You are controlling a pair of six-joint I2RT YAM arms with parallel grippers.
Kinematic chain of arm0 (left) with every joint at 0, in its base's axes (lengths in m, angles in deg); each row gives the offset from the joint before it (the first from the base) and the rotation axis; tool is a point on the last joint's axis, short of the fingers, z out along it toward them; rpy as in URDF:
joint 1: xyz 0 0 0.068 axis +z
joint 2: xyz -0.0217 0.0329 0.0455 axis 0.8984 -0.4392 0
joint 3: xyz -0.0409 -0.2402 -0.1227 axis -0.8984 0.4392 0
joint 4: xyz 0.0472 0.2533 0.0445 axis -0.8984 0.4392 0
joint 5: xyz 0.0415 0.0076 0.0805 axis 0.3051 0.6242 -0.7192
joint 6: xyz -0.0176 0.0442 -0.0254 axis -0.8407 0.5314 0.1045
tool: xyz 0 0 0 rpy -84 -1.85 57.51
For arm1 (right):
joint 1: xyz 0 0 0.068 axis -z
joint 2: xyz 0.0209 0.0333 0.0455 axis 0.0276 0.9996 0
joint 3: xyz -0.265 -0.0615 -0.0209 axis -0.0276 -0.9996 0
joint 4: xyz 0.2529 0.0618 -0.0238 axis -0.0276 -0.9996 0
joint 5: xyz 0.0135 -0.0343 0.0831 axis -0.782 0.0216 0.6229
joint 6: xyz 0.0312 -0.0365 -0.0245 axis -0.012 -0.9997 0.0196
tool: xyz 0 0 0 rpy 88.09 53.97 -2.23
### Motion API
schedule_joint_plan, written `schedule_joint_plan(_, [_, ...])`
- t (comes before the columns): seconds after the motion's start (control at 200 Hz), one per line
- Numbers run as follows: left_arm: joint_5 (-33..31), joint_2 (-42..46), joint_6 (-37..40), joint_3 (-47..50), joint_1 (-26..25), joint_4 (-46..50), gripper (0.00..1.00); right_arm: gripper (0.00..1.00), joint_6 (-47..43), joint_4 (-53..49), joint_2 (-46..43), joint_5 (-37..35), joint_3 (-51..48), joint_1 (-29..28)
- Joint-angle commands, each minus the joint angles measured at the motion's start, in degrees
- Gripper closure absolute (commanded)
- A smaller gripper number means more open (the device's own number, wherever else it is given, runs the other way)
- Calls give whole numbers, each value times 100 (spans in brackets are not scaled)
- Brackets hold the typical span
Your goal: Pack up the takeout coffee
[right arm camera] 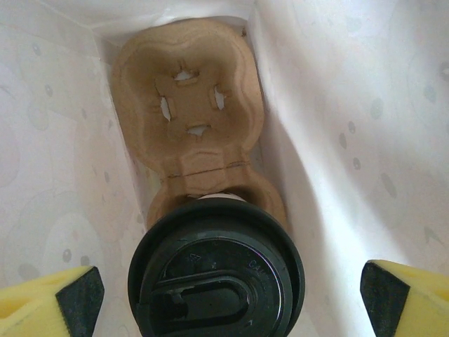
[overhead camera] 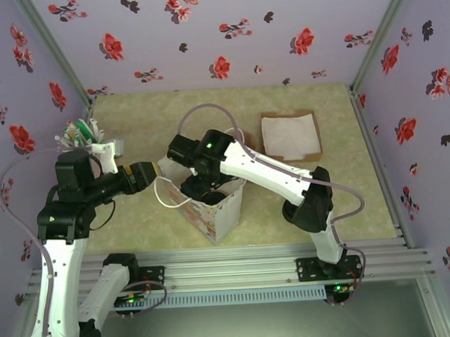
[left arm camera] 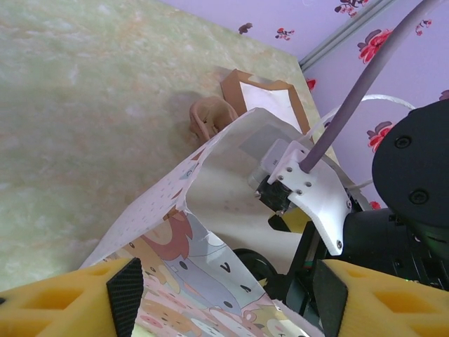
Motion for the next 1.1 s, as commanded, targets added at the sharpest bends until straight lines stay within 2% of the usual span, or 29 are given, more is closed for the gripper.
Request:
schedule_joint_plan(0.0, [137,20,154,-70,-13,159,34,7,90,15,145,-18,-38,58])
schedule_joint_plan(0.22, [154,38,171,-32,-73,183,35,13,107,60,150,17,-23,121])
schedule_joint_plan(0.59, [179,72,118,66,-154,148,36,8,186,20,69,105,223,133])
schedule_joint_plan(1.095, [179,128,92,57,-198,162,36,11,204,-85,196,-101,718,197])
